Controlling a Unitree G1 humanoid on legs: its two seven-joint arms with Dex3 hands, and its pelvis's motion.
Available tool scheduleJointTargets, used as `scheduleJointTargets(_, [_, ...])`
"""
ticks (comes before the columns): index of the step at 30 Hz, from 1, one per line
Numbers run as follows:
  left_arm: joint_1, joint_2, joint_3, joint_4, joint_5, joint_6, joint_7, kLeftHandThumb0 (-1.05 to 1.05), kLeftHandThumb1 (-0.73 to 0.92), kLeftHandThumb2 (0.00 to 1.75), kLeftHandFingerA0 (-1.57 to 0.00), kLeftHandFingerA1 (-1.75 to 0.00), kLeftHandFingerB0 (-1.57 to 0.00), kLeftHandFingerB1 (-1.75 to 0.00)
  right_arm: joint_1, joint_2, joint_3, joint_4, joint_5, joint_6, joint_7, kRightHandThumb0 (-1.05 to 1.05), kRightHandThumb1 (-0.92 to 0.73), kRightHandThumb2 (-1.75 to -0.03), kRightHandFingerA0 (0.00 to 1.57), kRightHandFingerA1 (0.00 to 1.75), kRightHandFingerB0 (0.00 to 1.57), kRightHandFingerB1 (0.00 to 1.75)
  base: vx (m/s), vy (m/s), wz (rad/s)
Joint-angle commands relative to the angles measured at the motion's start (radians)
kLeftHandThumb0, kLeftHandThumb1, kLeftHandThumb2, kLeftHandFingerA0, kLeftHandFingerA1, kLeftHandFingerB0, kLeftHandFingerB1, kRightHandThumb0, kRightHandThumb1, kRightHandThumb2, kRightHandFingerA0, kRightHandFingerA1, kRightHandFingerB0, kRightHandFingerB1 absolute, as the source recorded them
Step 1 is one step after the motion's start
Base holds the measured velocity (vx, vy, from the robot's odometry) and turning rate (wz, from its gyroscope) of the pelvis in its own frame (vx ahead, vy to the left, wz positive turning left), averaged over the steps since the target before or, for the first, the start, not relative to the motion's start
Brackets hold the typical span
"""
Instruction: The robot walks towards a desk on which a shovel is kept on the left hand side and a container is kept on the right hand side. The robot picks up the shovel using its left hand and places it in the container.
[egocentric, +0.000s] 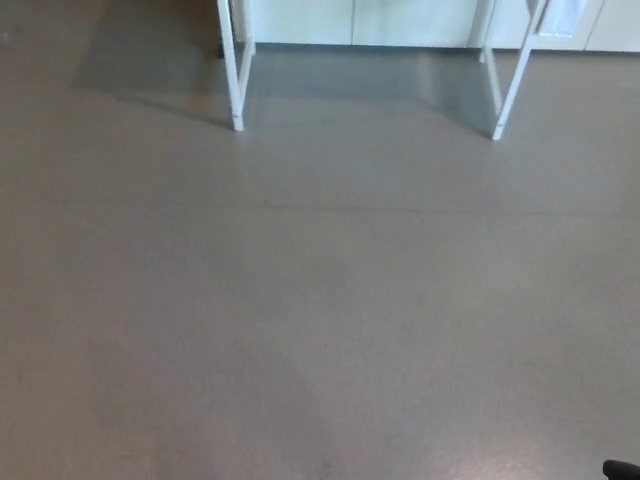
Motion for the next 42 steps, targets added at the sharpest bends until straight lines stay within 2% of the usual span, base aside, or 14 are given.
scheduleJointTargets(1, [0.003, 0.022, 0.000, -0.009, 0.000, -0.050, 0.001, -0.51, 0.50, 0.82, -0.30, -0.50, -0.23, -0.45, 0.008, -0.006, 0.005, 0.004, -0.004, -0.031, 0.005, -0.20, -0.48, -0.53, 0.66, 0.57, 0.40, 0.47, 0.21, 0.352, -0.25])
scheduleJointTargets(9, [0.008, 0.023, -0.008, -0.011, 0.003, -0.067, 0.006, -0.53, 0.50, 0.81, -0.32, -0.50, -0.28, -0.46, 0.008, -0.014, 0.017, 0.000, -0.018, -0.026, 0.001, -0.20, -0.49, -0.54, 0.68, 0.56, 0.41, 0.46, 0.18, 0.117, 0.03])
scheduleJointTargets(20, [0.009, 0.027, -0.023, 0.002, 0.006, -0.090, 0.010, -0.56, 0.51, 0.80, -0.28, -0.47, -0.32, -0.47, 0.001, -0.022, 0.025, 0.021, -0.019, -0.048, 0.009, -0.21, -0.48, -0.54, 0.67, 0.56, 0.43, 0.47, 0.20, -0.120, 0.14])
scheduleJointTargets(26, [0.009, 0.016, -0.026, 0.003, 0.003, -0.084, 0.022, -0.58, 0.50, 0.80, -0.31, -0.48, -0.32, -0.46, 0.001, -0.026, 0.023, 0.020, -0.009, -0.041, 0.020, -0.21, -0.48, -0.54, 0.67, 0.58, 0.43, 0.48, 0.15, -0.034, -0.06])
scheduleJointTargets(32, [0.014, 0.018, -0.027, -0.008, 0.000, -0.079, 0.018, -0.55, 0.50, 0.80, -0.26, -0.47, -0.29, -0.46, 0.003, -0.027, 0.031, 0.021, -0.019, -0.044, 0.016, -0.22, -0.48, -0.54, 0.64, 0.56, 0.41, 0.46, 0.23, 0.165, -0.10])
scheduleJointTargets(33, [0.008, 0.021, -0.027, -0.005, 0.000, -0.084, 0.016, -0.48, 0.66, 0.62, -0.32, -0.37, -0.35, -0.37, -0.001, -0.025, 0.032, 0.025, -0.018, -0.050, 0.014, -0.21, -0.47, -0.53, 0.64, 0.57, 0.43, 0.47, 0.27, 0.296, -0.54])
scheduleJointTargets(37, [-0.004, 0.020, -0.025, 0.019, -0.002, -0.099, 0.016, -0.49, 0.63, 0.59, -0.34, -0.37, -0.35, -0.36, -0.009, -0.027, 0.033, 0.030, -0.023, -0.056, 0.010, -0.23, -0.47, -0.53, 0.70, 0.57, 0.43, 0.47, 0.22, 0.132, -0.02])
scheduleJointTargets(38, [0.000, 0.015, -0.022, 0.012, -0.003, -0.093, 0.027, -0.57, 0.49, 0.80, -0.28, -0.48, -0.27, -0.45, -0.003, -0.027, 0.033, 0.020, -0.024, -0.054, 0.010, -0.22, -0.48, -0.53, 0.68, 0.57, 0.42, 0.47, 0.20, 0.029, 0.05])
scheduleJointTargets(40, [0.002, 0.013, -0.021, -0.003, -0.003, -0.077, 0.039, -0.55, 0.49, 0.80, -0.29, -0.48, -0.25, -0.45, -0.007, -0.027, 0.032, 0.023, -0.022, -0.050, 0.013, -0.22, -0.48, -0.54, 0.68, 0.57, 0.41, 0.46, 0.22, -0.014, 0.10])
scheduleJointTargets(41, [0.002, 0.014, -0.021, -0.005, -0.004, -0.077, 0.039, -0.48, 0.63, 0.59, -0.34, -0.37, -0.35, -0.36, -0.007, -0.029, 0.035, 0.024, -0.027, -0.054, 0.011, -0.23, -0.48, -0.53, 0.69, 0.56, 0.41, 0.46, 0.20, -0.078, 0.11])
scheduleJointTargets(42, [0.002, 0.014, -0.021, -0.005, -0.006, -0.079, 0.036, -0.48, 0.63, 0.59, -0.34, -0.37, -0.35, -0.36, -0.006, -0.029, 0.037, 0.023, -0.031, -0.057, 0.009, -0.23, -0.48, -0.53, 0.69, 0.56, 0.41, 0.46, 0.23, -0.105, 0.09])
